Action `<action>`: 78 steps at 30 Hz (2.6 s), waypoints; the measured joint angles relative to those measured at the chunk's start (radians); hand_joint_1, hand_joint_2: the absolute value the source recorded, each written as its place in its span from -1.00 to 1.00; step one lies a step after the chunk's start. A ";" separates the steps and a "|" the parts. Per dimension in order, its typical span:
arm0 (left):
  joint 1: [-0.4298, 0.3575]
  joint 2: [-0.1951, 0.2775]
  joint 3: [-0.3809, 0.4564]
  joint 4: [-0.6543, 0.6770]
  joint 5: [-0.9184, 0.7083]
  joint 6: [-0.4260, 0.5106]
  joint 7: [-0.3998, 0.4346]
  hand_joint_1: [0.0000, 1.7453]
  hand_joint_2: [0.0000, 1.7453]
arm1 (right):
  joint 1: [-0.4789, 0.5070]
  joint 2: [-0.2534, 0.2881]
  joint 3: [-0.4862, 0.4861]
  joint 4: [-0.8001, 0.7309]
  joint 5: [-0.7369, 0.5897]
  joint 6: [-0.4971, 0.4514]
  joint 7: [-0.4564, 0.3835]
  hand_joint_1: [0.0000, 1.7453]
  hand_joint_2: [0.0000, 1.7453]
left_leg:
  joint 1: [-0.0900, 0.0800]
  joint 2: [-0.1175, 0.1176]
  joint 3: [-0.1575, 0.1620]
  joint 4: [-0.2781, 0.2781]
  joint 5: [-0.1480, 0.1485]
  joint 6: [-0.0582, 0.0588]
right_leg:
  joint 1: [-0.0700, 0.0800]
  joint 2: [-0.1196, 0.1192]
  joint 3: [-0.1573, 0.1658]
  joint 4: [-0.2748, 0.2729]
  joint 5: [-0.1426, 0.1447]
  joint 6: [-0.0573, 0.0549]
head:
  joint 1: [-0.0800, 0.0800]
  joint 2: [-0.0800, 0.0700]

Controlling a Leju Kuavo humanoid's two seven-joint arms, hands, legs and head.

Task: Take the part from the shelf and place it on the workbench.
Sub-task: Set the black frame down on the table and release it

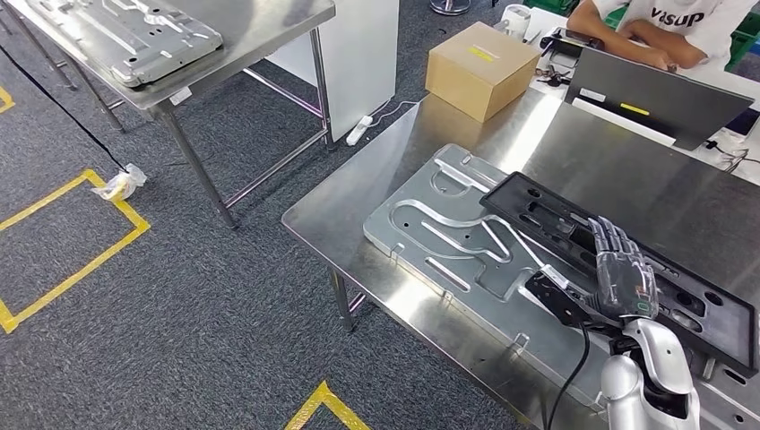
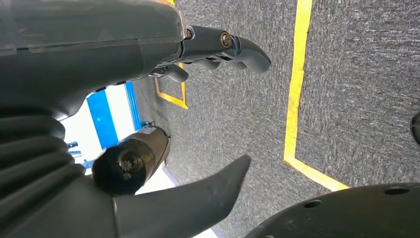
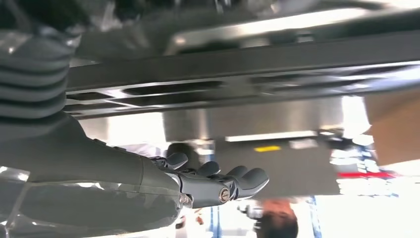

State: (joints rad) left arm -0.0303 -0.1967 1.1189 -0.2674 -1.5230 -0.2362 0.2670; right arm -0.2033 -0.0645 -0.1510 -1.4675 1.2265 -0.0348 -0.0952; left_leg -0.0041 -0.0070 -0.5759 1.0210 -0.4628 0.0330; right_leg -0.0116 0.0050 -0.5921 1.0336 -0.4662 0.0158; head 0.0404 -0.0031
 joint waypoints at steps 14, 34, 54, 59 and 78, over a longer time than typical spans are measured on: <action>0.005 -0.001 0.044 0.000 -0.019 0.012 0.005 -1.00 -1.00 | 0.123 -0.028 0.266 -0.385 -0.351 0.029 -0.170 -1.00 0.50 | -0.002 -0.001 0.004 -0.008 0.001 0.011 | -0.002 -0.004 0.009 -0.013 0.005 0.008 | -0.001 0.000; 0.004 -0.015 0.076 0.000 -0.037 0.023 0.027 -1.00 -1.00 | -0.029 0.024 0.899 -0.435 -0.254 -0.028 -0.125 -1.00 1.00 | 0.036 -0.019 -0.088 0.167 -0.080 -0.055 | -0.017 -0.020 0.037 0.002 -0.030 -0.026 | -0.003 0.000; 0.007 -0.015 0.083 0.000 -0.041 0.031 0.015 -1.00 -1.00 | -0.065 0.015 0.952 -0.422 -0.252 -0.043 -0.097 -1.00 1.00 | 0.004 -0.074 -0.003 -0.003 0.015 0.014 | 0.002 0.006 -0.051 0.182 -0.087 0.000 | 0.000 0.000; 0.006 -0.020 0.087 0.002 -0.042 0.034 0.008 -1.00 -1.00 | -0.065 0.014 0.953 -0.419 -0.254 -0.045 -0.096 -1.00 1.00 | 0.018 -0.138 -0.018 -0.002 0.019 -0.007 | 0.007 0.098 0.019 -0.008 -0.010 -0.029 | -0.007 0.000; 0.008 -0.013 0.088 0.003 -0.048 0.032 -0.009 -1.00 -1.00 | 0.088 -0.098 0.884 -0.447 -0.309 -0.098 -0.126 -1.00 1.00 | 0.023 0.026 -0.024 0.000 0.024 -0.013 | -0.009 -0.097 0.093 -0.015 -0.075 0.018 | -0.020 0.000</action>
State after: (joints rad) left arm -0.0227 -0.2093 1.2070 -0.2647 -1.5709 -0.2046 0.2584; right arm -0.1158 -0.1628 0.7329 -1.9149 0.9172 -0.1324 -0.2213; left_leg 0.0188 0.0190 -0.6004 1.0205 -0.4391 0.0197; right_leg -0.0201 -0.0917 -0.4987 1.0184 -0.5412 0.0341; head 0.0200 -0.0031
